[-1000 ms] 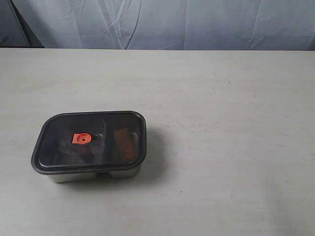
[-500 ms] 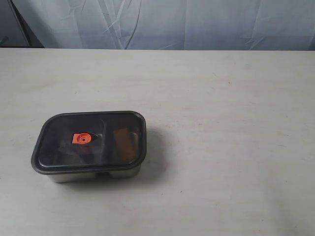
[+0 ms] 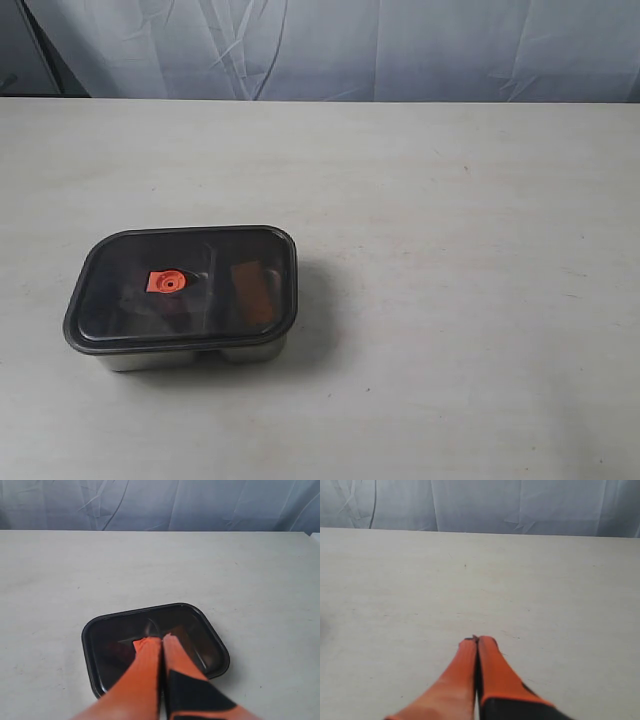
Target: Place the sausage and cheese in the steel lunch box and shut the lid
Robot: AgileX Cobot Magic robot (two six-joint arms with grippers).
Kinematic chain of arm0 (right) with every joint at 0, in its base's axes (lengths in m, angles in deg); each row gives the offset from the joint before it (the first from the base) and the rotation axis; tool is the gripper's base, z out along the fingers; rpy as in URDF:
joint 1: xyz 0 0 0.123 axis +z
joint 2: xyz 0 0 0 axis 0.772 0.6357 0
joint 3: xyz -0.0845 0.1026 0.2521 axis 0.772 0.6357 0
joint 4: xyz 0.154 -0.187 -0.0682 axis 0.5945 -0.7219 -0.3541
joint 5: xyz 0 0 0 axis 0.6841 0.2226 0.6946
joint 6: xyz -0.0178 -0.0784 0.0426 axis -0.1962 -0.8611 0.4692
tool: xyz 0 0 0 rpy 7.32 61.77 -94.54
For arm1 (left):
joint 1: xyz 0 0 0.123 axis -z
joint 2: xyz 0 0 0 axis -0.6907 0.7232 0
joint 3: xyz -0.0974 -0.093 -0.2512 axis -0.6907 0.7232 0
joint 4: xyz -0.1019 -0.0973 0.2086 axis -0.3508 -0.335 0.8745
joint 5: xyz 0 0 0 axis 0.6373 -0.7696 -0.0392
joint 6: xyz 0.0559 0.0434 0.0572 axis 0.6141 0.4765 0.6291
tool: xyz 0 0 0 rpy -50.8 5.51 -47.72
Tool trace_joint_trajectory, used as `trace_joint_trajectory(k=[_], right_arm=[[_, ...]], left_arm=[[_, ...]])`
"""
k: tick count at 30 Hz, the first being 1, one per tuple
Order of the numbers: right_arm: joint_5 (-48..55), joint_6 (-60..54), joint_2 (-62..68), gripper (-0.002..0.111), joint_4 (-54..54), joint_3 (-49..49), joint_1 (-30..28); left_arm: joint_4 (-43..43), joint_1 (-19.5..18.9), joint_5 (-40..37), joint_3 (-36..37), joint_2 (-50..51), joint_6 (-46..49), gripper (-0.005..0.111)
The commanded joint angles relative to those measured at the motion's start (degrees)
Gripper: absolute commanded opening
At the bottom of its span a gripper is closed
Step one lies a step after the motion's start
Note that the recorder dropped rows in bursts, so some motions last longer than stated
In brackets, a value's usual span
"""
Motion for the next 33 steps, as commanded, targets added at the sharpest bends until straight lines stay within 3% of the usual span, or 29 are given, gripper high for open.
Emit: trace_joint_trajectory(k=[1,11,13,16,18,20,25,33], right_arm=[[-0.9,0.1,-0.3,-0.001,0.1,0.3,-0.3],[-0.8,0.0,-0.3,-0.001,0.1,0.3,-0.3],[-0.8,0.0,-0.3,-0.001,0.1,0.3,-0.3],[-0.6,0.0,-0.3,-0.001,0.1,0.3,-0.3],[-0.6,0.0,-0.3,-0.001,0.1,0.3,-0.3],[-0.6,0.0,-0.3,-0.001,0.1,0.3,-0.3],[-0.6,0.0,-0.3,-0.001,0.1,0.3,-0.3],[-0.6,0.0,-0.3,-0.001,0.1,0.3,-0.3]], left_arm=[[1.4,0.3,0.4,0.5,-0.9,-0.3,0.000],[2.4,0.3,0.7,0.7,-0.9,1.3,0.000],[5.5,0.3,7.0,3.4,-1.1,7.3,0.000],[5.3,0.3,22.3,13.8,-3.4,9.5,0.000],[5.3,0.3,25.1,19.2,-6.0,9.5,0.000],[5.1,-0.7,25.1,22.5,-8.7,9.2,0.000],[4.0,-7.8,25.1,27.6,-14.9,7.8,0.000],[4.4,-8.4,24.8,33.2,-16.1,0.7,0.000]])
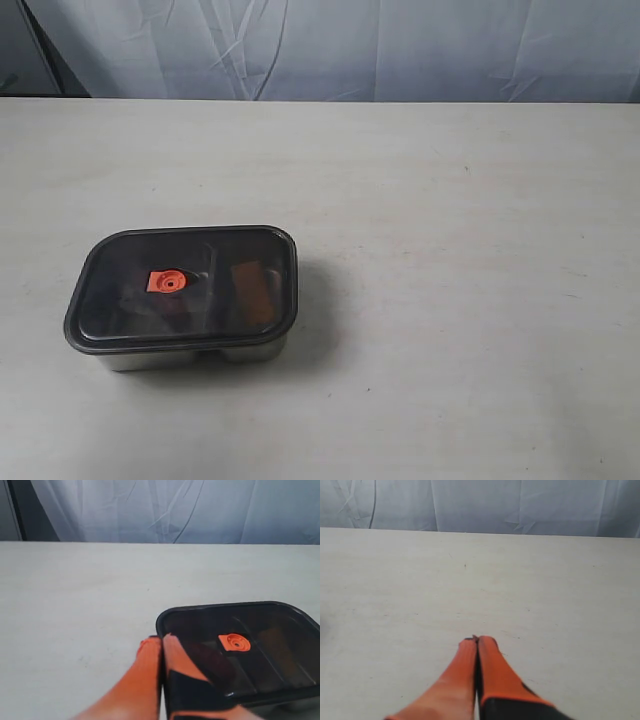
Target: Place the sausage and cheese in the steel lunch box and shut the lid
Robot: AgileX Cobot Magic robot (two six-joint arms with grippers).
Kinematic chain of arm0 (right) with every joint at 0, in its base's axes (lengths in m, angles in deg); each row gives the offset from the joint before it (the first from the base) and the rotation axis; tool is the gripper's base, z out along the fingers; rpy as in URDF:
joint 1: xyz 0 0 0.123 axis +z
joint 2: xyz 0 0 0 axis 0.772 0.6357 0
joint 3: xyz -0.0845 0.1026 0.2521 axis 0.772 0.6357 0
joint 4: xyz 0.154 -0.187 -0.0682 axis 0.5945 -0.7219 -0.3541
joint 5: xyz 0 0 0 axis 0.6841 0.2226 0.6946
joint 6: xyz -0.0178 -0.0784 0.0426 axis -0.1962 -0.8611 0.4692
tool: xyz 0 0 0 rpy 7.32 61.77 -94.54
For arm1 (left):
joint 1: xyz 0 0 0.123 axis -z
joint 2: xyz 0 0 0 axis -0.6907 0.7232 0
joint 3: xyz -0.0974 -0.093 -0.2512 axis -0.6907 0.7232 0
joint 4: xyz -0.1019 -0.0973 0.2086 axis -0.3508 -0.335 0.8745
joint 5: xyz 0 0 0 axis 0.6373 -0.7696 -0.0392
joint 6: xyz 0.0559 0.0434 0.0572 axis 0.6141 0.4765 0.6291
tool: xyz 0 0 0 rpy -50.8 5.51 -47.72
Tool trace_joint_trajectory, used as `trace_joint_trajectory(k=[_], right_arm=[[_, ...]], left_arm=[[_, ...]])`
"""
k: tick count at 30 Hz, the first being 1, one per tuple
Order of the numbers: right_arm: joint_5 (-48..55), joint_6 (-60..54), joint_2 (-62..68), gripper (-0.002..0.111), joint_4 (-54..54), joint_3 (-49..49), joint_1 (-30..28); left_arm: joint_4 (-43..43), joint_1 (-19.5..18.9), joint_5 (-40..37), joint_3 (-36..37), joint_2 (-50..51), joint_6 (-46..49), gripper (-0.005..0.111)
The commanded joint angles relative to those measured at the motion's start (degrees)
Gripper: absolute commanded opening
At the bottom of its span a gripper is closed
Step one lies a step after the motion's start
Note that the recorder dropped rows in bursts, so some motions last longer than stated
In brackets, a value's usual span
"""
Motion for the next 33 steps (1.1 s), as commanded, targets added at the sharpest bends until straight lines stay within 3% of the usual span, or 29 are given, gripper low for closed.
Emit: trace_joint_trajectory(k=[1,15,23,33], right_arm=[[-0.6,0.0,-0.3,-0.001,0.1,0.3,-0.3],[-0.8,0.0,-0.3,-0.001,0.0,0.3,-0.3],[-0.8,0.0,-0.3,-0.001,0.0,0.3,-0.3],[-0.8,0.0,-0.3,-0.001,0.0,0.3,-0.3]], left_arm=[[0.0,-0.1,0.7,2.3,-0.3,-3.0,0.000],[0.9,-0.1,1.7,3.6,-0.3,-3.0,0.000],[1.2,-0.1,10.2,3.6,-0.3,-3.0,0.000],[1.3,-0.1,10.6,3.6,-0.3,-2.9,0.000]])
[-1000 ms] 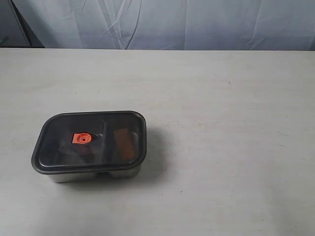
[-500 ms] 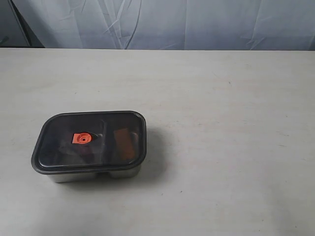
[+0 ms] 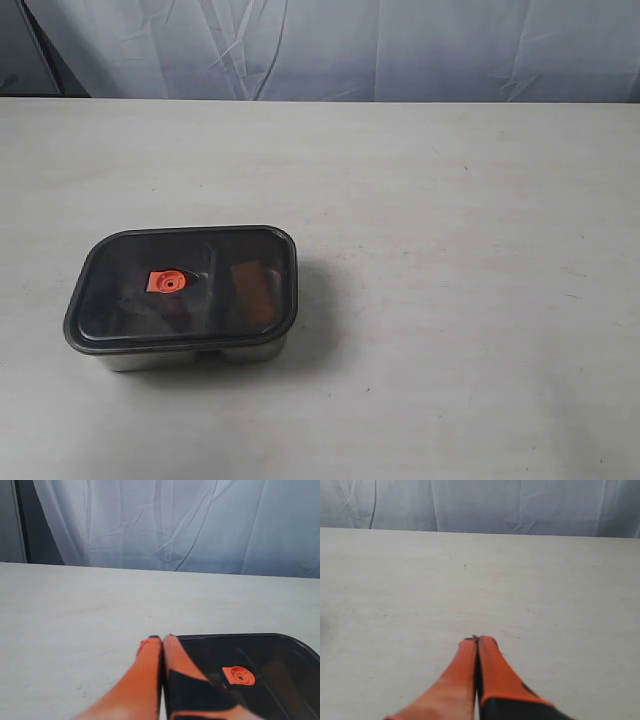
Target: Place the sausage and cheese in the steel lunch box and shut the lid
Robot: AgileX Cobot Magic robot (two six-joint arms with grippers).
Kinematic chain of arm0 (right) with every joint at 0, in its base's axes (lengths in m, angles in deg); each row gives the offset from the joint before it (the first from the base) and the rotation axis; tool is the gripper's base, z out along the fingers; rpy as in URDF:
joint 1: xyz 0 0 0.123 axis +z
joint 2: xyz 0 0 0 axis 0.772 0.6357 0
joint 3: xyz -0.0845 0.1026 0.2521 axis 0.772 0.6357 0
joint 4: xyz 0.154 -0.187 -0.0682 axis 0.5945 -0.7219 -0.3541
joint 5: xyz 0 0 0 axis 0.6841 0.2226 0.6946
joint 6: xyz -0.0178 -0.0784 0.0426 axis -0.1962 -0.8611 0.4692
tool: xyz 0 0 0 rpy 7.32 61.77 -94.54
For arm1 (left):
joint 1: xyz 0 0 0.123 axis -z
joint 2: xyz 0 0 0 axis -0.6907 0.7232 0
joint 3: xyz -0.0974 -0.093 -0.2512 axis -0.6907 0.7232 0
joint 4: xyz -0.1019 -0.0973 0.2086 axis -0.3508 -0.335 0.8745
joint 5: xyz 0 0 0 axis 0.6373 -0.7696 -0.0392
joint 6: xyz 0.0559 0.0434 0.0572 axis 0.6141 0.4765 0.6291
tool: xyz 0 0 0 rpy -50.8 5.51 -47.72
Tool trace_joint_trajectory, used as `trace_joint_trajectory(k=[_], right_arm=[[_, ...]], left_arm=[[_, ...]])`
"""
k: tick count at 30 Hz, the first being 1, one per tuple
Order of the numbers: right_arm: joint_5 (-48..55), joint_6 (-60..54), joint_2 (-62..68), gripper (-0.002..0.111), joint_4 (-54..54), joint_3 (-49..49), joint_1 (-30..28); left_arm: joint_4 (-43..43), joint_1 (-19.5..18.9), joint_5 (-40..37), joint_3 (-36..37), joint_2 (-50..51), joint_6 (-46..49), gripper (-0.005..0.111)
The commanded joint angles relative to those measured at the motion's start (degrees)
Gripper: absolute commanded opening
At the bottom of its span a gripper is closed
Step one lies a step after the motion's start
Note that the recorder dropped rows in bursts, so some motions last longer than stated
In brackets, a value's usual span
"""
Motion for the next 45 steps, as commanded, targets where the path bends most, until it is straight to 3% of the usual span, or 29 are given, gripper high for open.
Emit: trace_joint_trajectory(k=[1,45], right_arm=[[-0.8,0.0,-0.3,-0.001,0.0,0.3,-0.3],[-0.7,0.0,-0.3,-0.001,1.2,0.3,-0.3]], left_arm=[[0.2,-0.1,0.8,0.3,-0.3,-0.2,0.000],[0.5,-0.1,0.8,0.3,-0.3,-0.1,0.000]])
